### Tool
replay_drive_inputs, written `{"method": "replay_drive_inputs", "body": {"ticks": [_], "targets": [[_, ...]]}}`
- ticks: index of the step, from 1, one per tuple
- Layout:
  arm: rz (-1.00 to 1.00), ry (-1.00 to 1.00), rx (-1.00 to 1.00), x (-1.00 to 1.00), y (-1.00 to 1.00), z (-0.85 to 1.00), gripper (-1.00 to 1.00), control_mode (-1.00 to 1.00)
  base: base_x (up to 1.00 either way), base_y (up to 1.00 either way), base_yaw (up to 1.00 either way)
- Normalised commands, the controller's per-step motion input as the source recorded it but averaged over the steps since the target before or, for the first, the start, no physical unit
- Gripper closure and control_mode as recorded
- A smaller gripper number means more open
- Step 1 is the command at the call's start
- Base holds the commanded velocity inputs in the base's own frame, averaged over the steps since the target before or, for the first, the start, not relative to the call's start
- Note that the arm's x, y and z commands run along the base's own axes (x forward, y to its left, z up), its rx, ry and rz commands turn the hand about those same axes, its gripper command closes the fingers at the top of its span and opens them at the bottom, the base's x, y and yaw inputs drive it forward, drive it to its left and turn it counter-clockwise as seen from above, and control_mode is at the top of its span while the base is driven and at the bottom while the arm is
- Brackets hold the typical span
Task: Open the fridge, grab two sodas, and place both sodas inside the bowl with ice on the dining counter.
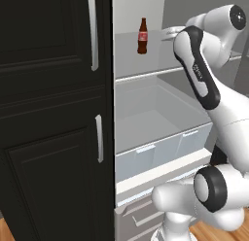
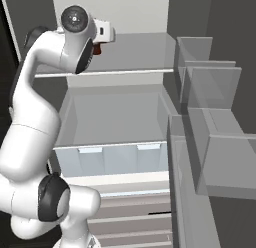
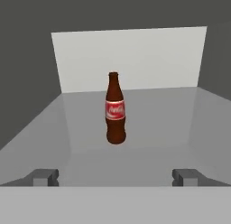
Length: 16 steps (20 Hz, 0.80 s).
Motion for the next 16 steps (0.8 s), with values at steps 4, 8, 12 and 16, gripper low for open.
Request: {"method": "replay_drive_inputs", "body": {"ticks": [4, 8, 12, 16], "targets": [[0.00, 0.11, 0.00, 0.54, 0.01, 0.00, -1.00, -1.00, 0.00, 0.00, 0.00], [0.00, 0.11, 0.00, 0.52, 0.07, 0.00, -1.00, -1.00, 0.00, 0.00, 0.00], [0.00, 0.10, 0.00, 0.48, 0.18, 0.00, -1.00, -1.00, 0.00, 0.00, 0.00], [0.00, 0.09, 0.00, 0.39, 0.24, 0.00, -1.00, -1.00, 0.00, 0.00, 0.00]]}}
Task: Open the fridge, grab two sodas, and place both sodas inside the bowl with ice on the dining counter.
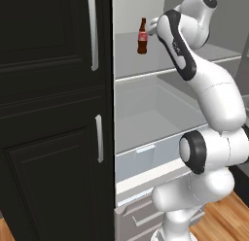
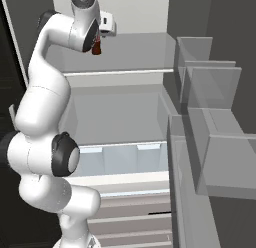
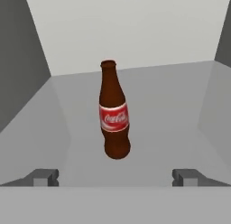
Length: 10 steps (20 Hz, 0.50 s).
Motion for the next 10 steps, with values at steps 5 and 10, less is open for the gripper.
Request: {"method": "replay_drive_inputs", "body": {"ticks": [5, 10], "targets": [[0.00, 0.05, 0.00, 0.24, 0.07, 0.00, -1.00, -1.00, 0.00, 0.00, 0.00], [0.00, 0.00, -0.01, 0.10, 0.00, -0.01, -1.00, -1.00, 0.00, 0.00, 0.00]]}}
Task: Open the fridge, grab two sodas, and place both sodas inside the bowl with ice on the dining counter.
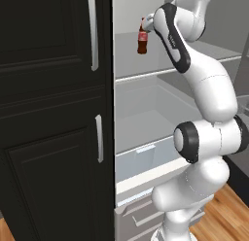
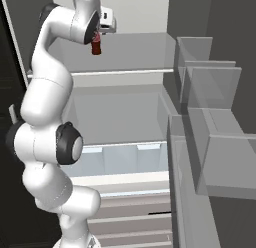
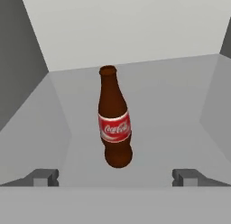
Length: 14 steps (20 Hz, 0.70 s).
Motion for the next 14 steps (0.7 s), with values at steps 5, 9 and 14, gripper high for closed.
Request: {"method": "replay_drive_inputs", "body": {"ticks": [5, 9, 14], "targets": [[0.00, 0.00, -0.04, 0.21, 0.02, -0.09, -1.00, -1.00, 0.00, 0.00, 0.00], [0.00, 0.00, -0.08, 0.27, 0.05, -0.21, -1.00, -1.00, 0.00, 0.00, 0.00], [0.00, 0.00, -0.06, 0.19, 0.08, -0.11, -1.00, -1.00, 0.00, 0.00, 0.00]]}}
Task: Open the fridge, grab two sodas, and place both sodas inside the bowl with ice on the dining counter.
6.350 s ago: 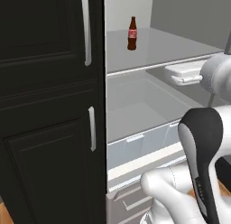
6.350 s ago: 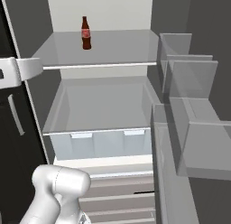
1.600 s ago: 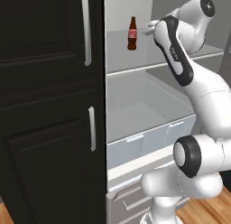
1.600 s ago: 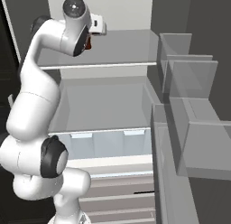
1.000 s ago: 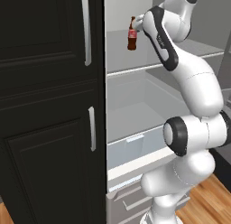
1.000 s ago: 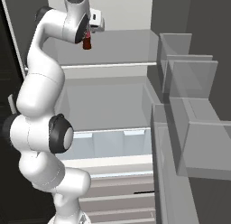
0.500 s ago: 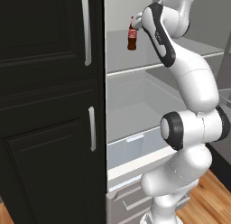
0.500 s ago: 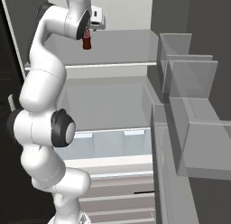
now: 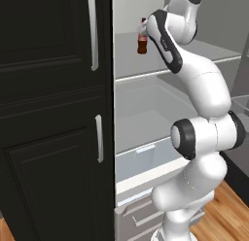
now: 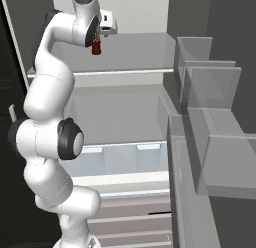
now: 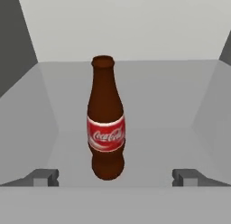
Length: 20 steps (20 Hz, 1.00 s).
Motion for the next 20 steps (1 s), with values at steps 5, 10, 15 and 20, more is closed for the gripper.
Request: {"method": "replay_drive_inputs", "body": {"ticks": [5, 10, 15, 20], "targets": [[0.00, 0.00, -0.03, 0.16, 0.14, 0.00, -1.00, -1.00, 0.00, 0.00, 0.00], [0.00, 0.00, -0.01, 0.18, 0.19, 0.00, -1.00, -1.00, 0.00, 0.00, 0.00], [0.00, 0.01, 0.00, 0.24, 0.06, 0.00, -1.00, -1.00, 0.00, 0.00, 0.00], [0.00, 0.04, 0.00, 0.28, 0.00, 0.00, -1.00, -1.00, 0.00, 0.00, 0.00]]}}
